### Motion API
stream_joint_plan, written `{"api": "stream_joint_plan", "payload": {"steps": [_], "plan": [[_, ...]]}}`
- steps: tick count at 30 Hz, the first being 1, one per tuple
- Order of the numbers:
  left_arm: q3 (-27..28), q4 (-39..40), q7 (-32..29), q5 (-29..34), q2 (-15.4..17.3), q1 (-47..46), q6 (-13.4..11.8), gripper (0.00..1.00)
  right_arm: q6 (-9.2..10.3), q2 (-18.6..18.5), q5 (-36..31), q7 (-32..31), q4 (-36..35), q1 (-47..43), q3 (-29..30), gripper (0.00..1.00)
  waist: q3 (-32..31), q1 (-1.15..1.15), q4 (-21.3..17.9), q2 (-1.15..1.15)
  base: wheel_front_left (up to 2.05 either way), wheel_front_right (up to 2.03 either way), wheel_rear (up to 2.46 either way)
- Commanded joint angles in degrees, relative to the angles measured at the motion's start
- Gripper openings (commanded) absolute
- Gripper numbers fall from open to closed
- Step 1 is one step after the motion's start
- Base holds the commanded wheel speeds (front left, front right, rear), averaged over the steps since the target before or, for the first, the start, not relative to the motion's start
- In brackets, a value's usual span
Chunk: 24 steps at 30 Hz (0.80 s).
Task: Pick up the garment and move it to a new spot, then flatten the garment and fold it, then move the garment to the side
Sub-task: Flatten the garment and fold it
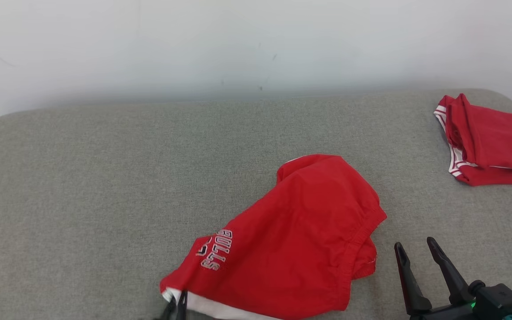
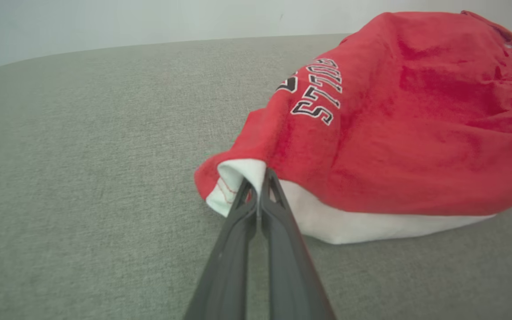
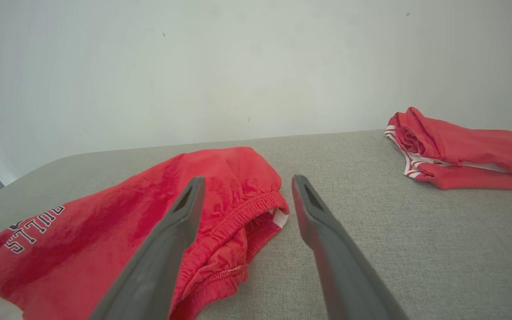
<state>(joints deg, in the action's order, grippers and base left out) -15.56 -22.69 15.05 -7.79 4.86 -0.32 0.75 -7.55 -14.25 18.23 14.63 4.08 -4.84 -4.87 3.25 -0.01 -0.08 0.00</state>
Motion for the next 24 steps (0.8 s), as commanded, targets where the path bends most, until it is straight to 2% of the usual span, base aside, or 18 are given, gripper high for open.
{"api": "stream_joint_plan", "payload": {"steps": [1, 6, 16, 20, 24], "plan": [[0.4, 0.7, 0.2, -0.2, -0.4, -1.0, -0.4, 1.00, 0.16, -0.1, 0.4, -0.1, 0.1, -0.4, 0.0, 1.00, 0.0, 0.01, 0.0, 0.00, 0.00, 0.00, 0.00], [3.6, 7.0, 0.2, 0.2, -0.8, -1.1, -1.9, 1.00, 0.16, -0.3, 0.6, -0.1, 0.6, -1.0, 0.7, 1.00, -0.8, 0.01, 0.3, 0.00, 0.00, 0.00, 0.00], [11.5, 20.4, 0.2, 4.3, 2.6, 1.4, -4.7, 1.00, 0.16, 0.8, 0.7, 0.0, 2.8, -1.4, 0.9, 1.00, -2.1, 0.01, 1.0, 0.00, 0.00, 0.00, 0.00], [13.9, 22.7, 0.2, 4.7, 3.2, 2.9, -5.7, 1.00, 0.16, 1.0, 1.1, -0.5, 4.6, -1.4, 1.1, 1.00, -2.1, 0.01, 1.4, 0.00, 0.00, 0.00, 0.00], [14.7, 23.1, 0.2, 5.0, 3.4, 4.5, -5.4, 1.00, 0.16, 1.1, 1.4, -1.2, 6.6, -0.3, 0.5, 1.00, -2.1, 0.01, 1.9, 0.00, 0.00, 0.00, 0.00]]}}
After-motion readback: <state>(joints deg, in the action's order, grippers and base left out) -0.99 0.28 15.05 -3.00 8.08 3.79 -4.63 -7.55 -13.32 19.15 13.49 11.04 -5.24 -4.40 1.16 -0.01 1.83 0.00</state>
